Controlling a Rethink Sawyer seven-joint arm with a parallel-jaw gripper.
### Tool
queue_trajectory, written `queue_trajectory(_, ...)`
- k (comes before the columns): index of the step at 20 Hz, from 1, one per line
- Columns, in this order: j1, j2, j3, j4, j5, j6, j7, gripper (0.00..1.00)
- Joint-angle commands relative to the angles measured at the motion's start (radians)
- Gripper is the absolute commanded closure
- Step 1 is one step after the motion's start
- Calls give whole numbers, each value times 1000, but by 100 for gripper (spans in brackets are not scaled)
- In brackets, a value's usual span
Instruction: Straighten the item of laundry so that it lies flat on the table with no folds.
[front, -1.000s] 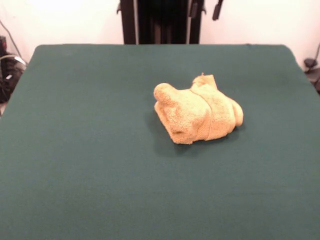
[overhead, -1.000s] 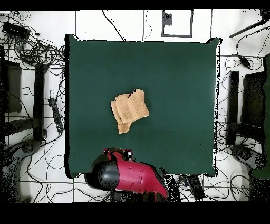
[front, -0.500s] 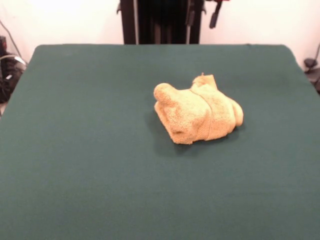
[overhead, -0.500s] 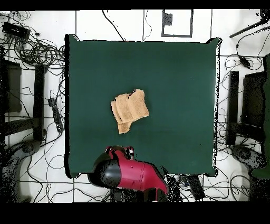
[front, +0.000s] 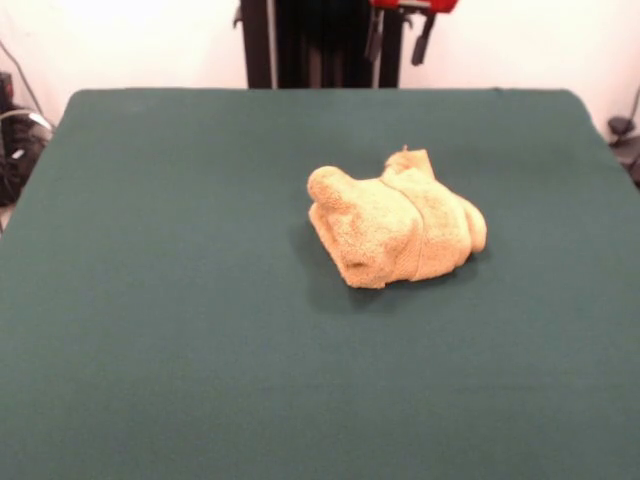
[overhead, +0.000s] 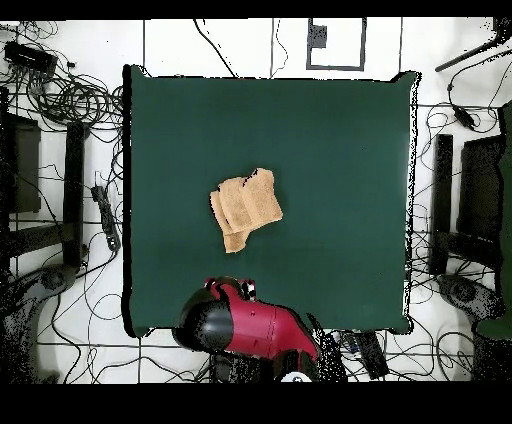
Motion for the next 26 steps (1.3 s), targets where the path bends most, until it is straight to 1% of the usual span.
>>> queue_trajectory(1,24,66,107,-86,26,-59,178,0)
queue_trajectory(7,34,91,94,-129,23,-19,163,0)
queue_trajectory(11,46,98,83,-138,21,-26,170,0)
queue_trajectory(21,84,112,40,-195,22,70,165,0)
queue_trajectory(26,92,129,31,-219,21,62,168,0)
